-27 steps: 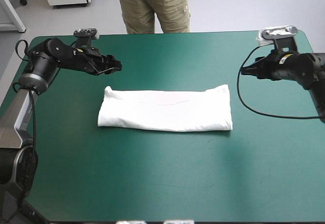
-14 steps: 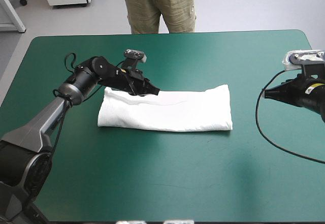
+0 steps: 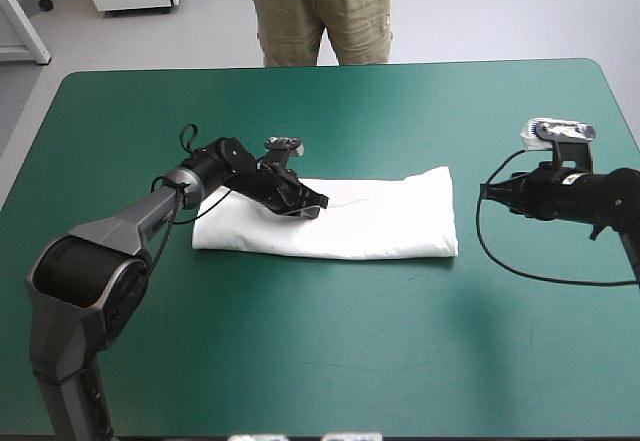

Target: Fold the cloth

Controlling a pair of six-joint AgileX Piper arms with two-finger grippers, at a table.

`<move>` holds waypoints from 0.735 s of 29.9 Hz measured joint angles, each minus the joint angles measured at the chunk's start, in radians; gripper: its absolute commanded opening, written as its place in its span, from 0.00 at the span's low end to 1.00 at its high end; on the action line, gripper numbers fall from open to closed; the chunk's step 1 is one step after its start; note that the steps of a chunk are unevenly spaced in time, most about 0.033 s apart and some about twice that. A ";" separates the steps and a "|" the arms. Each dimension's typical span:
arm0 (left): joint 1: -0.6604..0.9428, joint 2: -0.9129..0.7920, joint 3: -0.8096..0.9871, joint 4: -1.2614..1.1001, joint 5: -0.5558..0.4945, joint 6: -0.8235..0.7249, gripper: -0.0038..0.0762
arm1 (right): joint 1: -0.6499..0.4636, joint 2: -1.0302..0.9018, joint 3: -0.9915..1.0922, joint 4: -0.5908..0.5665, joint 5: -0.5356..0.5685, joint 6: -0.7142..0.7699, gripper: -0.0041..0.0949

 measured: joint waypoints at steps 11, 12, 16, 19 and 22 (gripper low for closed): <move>0.003 0.031 -0.011 -0.053 0.002 0.006 0.04 | 0.000 0.303 0.001 0.283 -0.015 -0.217 0.72; 0.003 0.031 -0.011 -0.053 0.002 0.006 0.04 | 0.000 0.324 0.001 0.289 -0.016 -0.228 0.72; 0.003 0.031 -0.011 -0.054 0.003 0.006 0.04 | 0.000 0.388 0.001 0.310 -0.024 -0.267 0.72; 0.003 0.031 -0.011 -0.054 0.003 0.006 0.04 | 0.000 0.435 0.001 0.352 -0.026 -0.306 0.66; 0.003 0.032 -0.011 -0.054 0.003 0.006 0.04 | -0.001 0.465 -0.004 0.384 -0.022 -0.334 0.51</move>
